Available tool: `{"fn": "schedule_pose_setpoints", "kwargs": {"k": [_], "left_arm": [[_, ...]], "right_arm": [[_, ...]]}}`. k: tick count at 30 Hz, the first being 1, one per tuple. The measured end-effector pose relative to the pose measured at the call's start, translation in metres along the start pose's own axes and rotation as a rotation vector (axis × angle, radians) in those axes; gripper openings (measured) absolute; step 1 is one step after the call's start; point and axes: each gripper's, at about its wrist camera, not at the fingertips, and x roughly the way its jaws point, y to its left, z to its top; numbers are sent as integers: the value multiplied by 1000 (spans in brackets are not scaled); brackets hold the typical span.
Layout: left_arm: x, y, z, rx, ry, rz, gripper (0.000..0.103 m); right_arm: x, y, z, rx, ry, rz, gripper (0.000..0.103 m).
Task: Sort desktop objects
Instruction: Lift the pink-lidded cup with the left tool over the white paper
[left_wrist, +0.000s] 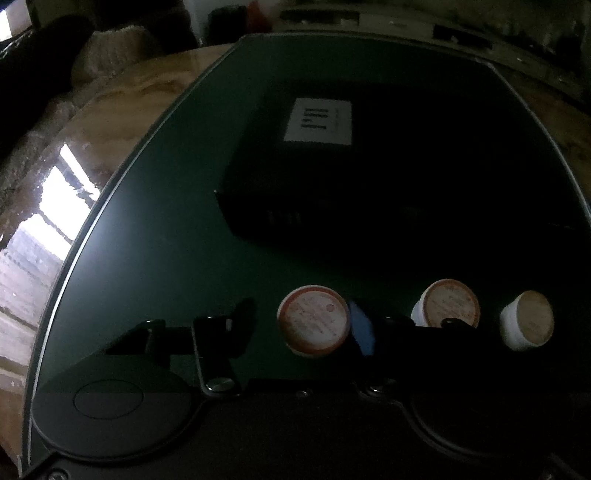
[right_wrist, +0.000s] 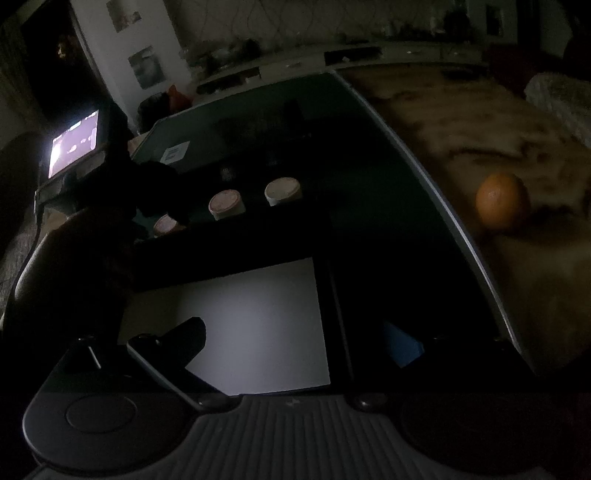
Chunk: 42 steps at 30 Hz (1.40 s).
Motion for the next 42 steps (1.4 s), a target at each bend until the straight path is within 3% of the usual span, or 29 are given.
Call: {"fn": "schedule_pose_setpoints", "kwargs": {"k": [6, 17, 29, 37, 42], "left_arm": [[4, 0, -3, -3, 23, -17, 41], [1, 5, -4, -19, 24, -28, 41], [-57, 23, -2, -4, -24, -43, 41], [-115, 45, -39, 40, -33, -53, 41], [-116, 51, -75, 50, 35, -89, 41]], "right_arm": [[2, 0, 0, 4, 0, 4, 103], [2, -1, 1, 6, -5, -5, 103], [6, 1, 1, -17, -14, -35, 103], [3, -4, 1, -8, -34, -59, 103], [1, -6, 1, -6, -38, -62, 103]]}}
